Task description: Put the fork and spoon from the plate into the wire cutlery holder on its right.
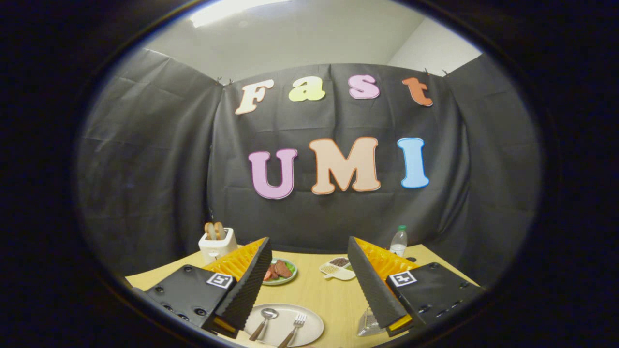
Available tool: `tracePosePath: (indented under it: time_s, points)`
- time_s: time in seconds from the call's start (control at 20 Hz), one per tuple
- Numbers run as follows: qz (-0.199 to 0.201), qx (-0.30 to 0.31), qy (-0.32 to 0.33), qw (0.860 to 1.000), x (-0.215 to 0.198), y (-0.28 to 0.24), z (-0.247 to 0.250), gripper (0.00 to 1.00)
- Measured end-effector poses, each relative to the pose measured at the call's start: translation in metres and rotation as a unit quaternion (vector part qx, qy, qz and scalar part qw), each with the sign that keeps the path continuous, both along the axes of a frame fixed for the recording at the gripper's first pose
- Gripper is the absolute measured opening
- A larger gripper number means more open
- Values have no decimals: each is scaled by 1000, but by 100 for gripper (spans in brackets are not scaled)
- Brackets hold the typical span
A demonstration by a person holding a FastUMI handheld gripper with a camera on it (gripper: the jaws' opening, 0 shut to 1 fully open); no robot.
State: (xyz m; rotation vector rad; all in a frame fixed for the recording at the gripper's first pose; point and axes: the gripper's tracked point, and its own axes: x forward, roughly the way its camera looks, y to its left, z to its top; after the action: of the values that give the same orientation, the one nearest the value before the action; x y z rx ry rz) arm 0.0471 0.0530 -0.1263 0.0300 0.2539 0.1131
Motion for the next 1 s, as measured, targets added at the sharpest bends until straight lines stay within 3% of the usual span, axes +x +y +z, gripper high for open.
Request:
tracePosePath:
  time_s: [0.6,1.0]
  points:
    - [26,-25,102,994,-16,17,-97,100]
    - [39,-50,212,975,-45,24,-187,100]
